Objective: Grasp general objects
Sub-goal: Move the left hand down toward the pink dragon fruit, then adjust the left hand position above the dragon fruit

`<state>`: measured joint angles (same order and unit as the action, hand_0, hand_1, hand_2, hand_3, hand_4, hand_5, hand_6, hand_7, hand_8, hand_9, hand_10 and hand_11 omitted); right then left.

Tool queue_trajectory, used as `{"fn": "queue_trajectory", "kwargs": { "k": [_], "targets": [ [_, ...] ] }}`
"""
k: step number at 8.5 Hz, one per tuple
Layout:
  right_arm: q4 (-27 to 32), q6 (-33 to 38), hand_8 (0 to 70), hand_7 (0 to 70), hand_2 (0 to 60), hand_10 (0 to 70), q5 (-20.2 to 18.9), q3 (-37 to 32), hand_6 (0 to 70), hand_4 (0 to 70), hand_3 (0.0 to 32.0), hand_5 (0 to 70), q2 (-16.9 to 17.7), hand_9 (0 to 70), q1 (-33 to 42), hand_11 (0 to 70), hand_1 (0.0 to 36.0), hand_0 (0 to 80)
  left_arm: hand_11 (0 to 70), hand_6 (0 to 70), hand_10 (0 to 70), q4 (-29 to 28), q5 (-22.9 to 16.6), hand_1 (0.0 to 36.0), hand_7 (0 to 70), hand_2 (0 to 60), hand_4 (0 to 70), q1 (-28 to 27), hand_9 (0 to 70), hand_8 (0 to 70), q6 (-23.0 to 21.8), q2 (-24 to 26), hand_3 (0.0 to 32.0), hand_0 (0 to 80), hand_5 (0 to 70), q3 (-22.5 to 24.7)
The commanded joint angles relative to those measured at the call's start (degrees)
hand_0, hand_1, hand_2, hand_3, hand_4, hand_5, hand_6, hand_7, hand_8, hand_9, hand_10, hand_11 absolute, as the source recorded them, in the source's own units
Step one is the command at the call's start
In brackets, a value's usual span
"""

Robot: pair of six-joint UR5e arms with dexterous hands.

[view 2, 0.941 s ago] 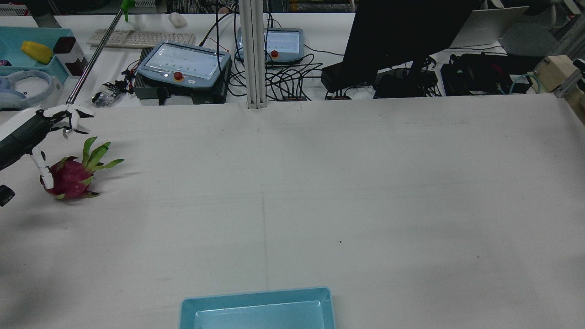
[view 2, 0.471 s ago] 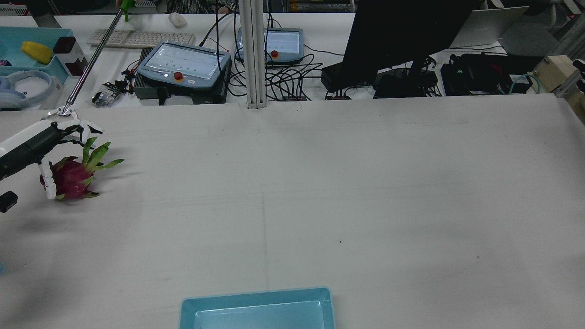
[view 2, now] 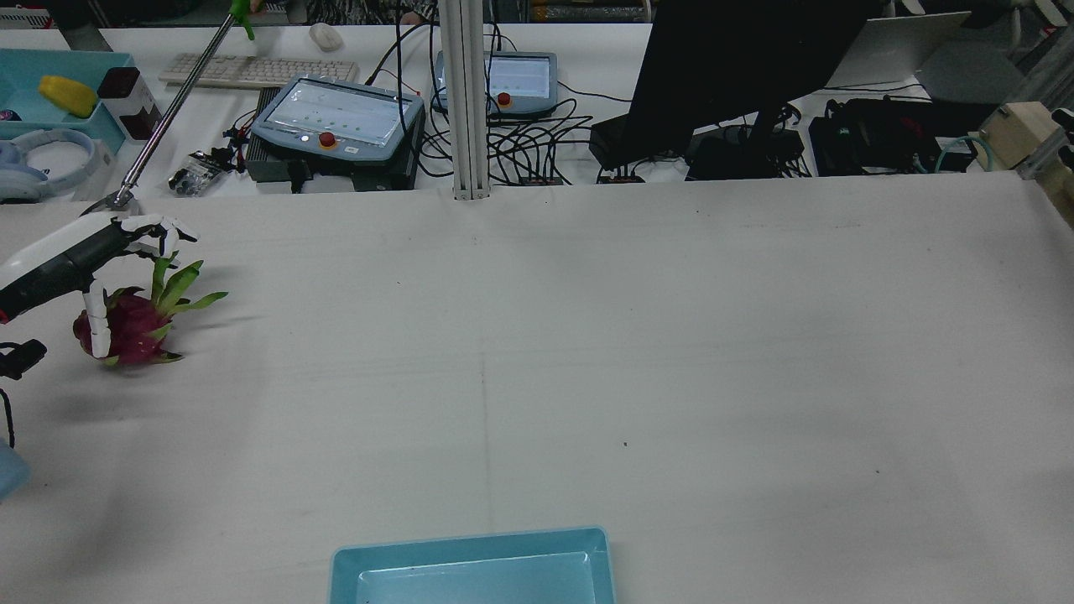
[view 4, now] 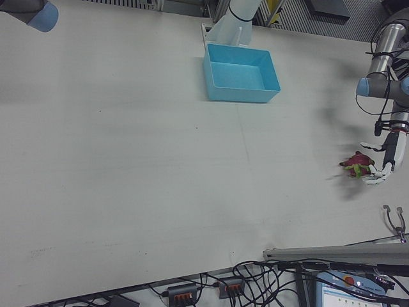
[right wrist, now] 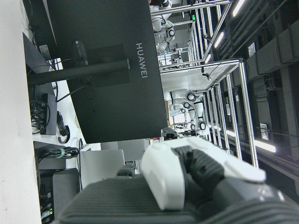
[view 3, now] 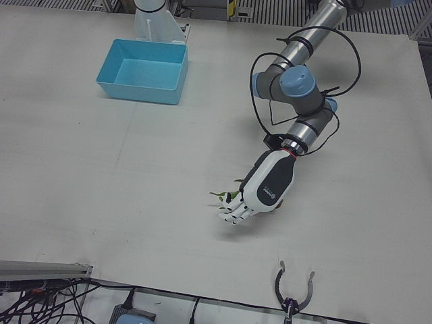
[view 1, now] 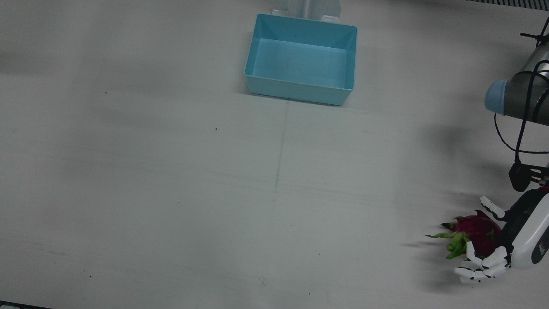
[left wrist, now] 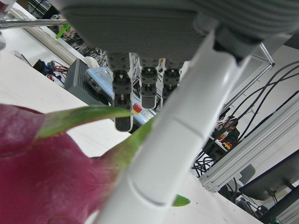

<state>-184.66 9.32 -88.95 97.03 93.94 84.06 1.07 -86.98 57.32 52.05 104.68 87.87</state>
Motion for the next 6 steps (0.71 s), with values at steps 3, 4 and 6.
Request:
{"fn": "queue_trajectory", "kwargs": {
  "k": [3,4,6],
  "targets": [
    [0.0,0.0,0.0,0.0,0.0,0.0,0.0,0.2,0.0,0.0,0.0,0.0,0.0,0.0,0.1,0.0,0.0,0.0,21.4,14.8,11.3,-7.4,-1.5,36.0,29.0,60.0,4.3,6.0,16.9,18.5,1.4,-1.4,4.0,80.0,70.0,0.8],
    [0.0,0.0,0.0,0.0,0.0,0.0,0.0,0.1,0.0,0.0,0.0,0.0,0.0,0.0,0.1,0.0,0.0,0.0,22.3,14.6,12.0,-13.8,-1.3,36.0,29.2,60.0,4.0,6.1,16.8,18.5,1.4,-6.4,3.0,80.0,70.0,1.0],
    [0.0,0.0,0.0,0.0,0.0,0.0,0.0,0.1,0.0,0.0,0.0,0.0,0.0,0.0,0.1,0.0,0.0,0.0,20.0,12.5,11.0,-13.6,-1.5,36.0,29.1,60.0,3.2,5.9,16.1,17.4,2.3,-7.4,3.0,64.6,70.0,1.0]
  ]
}}
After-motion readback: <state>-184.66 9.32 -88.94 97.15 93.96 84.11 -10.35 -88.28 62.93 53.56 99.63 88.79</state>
